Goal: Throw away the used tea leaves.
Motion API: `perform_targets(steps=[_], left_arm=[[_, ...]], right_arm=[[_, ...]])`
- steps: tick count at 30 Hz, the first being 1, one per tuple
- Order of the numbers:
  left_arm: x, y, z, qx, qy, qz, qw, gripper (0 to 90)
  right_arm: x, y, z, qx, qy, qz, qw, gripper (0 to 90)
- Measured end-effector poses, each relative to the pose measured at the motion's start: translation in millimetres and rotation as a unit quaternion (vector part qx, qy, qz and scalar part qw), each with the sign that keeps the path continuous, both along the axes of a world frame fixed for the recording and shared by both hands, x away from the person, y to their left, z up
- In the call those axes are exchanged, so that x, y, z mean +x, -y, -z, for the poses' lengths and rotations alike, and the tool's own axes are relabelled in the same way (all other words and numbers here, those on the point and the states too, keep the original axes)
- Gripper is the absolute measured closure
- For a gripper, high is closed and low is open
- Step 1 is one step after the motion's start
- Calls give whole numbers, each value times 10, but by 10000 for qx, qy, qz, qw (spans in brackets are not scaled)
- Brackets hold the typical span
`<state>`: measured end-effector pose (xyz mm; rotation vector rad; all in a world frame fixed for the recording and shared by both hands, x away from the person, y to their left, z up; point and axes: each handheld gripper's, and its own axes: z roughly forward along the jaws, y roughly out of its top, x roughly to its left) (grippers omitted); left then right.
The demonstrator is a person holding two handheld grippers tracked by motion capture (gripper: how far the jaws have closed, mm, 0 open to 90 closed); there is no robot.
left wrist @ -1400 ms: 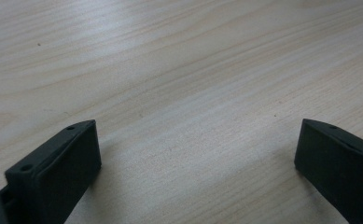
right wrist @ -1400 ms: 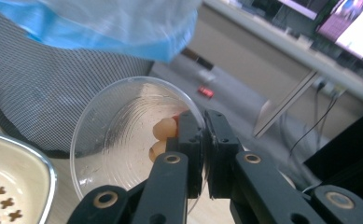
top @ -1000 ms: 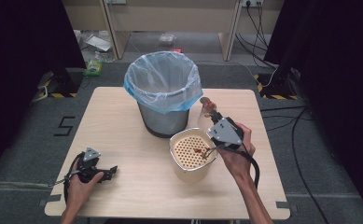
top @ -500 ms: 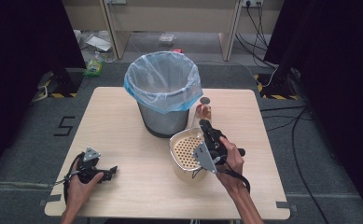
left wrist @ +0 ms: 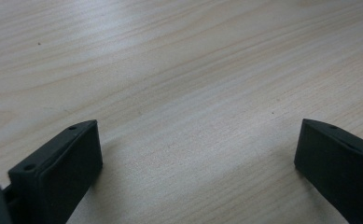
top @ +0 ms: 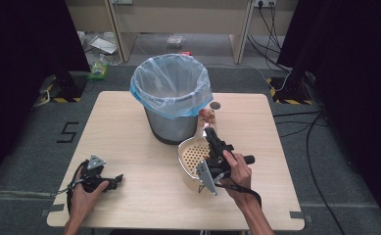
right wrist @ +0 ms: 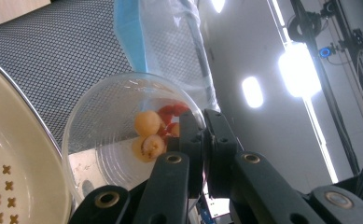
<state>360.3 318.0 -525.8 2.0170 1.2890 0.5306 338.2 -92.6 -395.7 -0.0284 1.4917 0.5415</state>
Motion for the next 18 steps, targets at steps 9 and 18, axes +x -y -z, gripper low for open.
perform_targets(steps=[9, 18], left_arm=[[-1, 1, 0, 3, 2, 0, 10000, 0], [0, -1, 0, -11, -10, 5, 10000, 0]], right_arm=[[-33, -64, 127, -239, 278, 68, 9993, 876], [2, -28, 142, -177, 452, 278, 9984, 877]])
